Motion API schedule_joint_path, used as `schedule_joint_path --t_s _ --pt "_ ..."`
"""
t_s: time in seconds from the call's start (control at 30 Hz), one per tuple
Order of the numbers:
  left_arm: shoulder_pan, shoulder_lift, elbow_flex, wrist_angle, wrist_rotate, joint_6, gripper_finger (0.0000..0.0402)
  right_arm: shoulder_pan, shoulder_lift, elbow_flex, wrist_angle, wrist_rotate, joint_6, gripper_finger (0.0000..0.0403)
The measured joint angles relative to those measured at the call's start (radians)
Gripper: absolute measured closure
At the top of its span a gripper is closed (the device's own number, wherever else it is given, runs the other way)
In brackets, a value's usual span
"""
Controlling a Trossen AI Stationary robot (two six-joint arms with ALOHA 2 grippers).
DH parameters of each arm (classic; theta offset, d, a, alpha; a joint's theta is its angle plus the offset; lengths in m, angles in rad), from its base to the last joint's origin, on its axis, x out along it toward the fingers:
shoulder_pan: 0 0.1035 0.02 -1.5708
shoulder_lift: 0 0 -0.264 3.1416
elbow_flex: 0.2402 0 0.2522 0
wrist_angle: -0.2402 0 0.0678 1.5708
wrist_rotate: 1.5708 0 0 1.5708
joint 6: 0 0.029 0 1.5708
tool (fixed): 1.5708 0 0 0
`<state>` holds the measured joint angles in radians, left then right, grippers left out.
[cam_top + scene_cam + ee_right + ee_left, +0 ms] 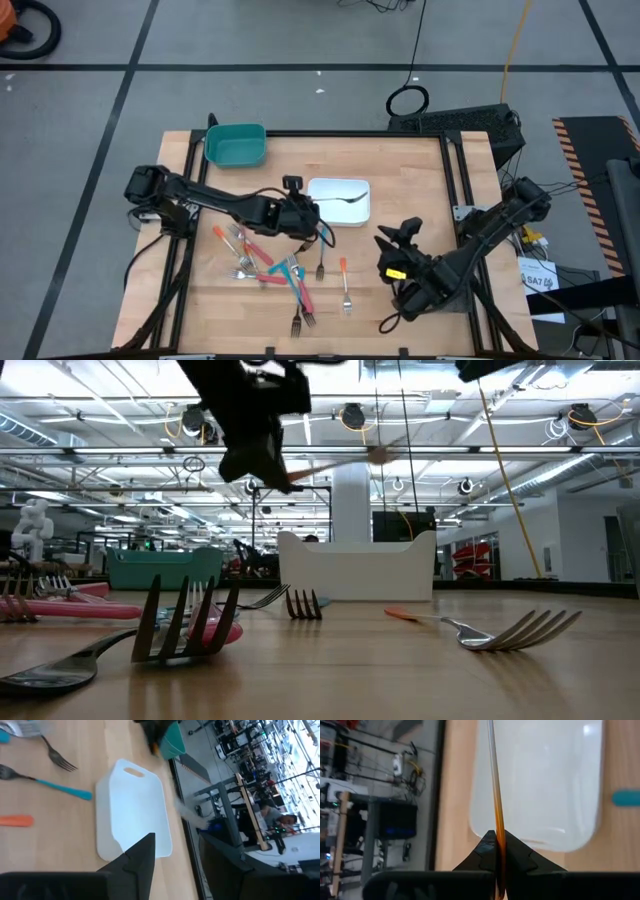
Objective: Sort silverware by color (type)
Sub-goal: Put the orange fork into the white bin
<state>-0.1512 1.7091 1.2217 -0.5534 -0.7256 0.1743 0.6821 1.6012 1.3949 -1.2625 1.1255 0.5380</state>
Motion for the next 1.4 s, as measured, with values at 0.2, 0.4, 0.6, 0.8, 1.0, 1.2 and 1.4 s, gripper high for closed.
schedule_joint_path --t_s 0.2,0.4,0.6,0.8,1.0,1.2,1.4 --pt "0.024 0.144 0.152 -0.156 0.015 -0.162 0.0389 -0.014 0.0 -0.001 -0.027 0.0 -0.022 0.0259" --pt "0.055 0.313 0.388 -0.415 0.018 -0.353 0.0389 -0.014 -0.001 -0.001 -0.067 0.002 -0.03 0.0259" --pt "0.05 0.442 0.568 -0.69 0.017 -0.52 0.0389 -0.011 -0.014 0.0 -0.095 0.002 -0.024 0.0259" --pt "0.028 0.482 0.619 -0.714 0.015 -0.452 0.0389 -0.006 -0.047 0.0 -0.103 0.0 -0.014 0.0259" --pt "0.024 0.482 0.621 -0.707 0.01 -0.41 0.0373 0.001 -0.059 0.0 -0.11 -0.002 0.007 0.0259" --pt "0.04 0.482 0.621 -0.708 0.01 -0.402 0.0368 0.005 -0.059 0.0 -0.109 -0.005 0.008 0.0259" --pt "0.048 0.482 0.621 -0.702 0.01 -0.398 0.0366 0.007 -0.059 0.0 -0.108 -0.008 0.009 0.0259"
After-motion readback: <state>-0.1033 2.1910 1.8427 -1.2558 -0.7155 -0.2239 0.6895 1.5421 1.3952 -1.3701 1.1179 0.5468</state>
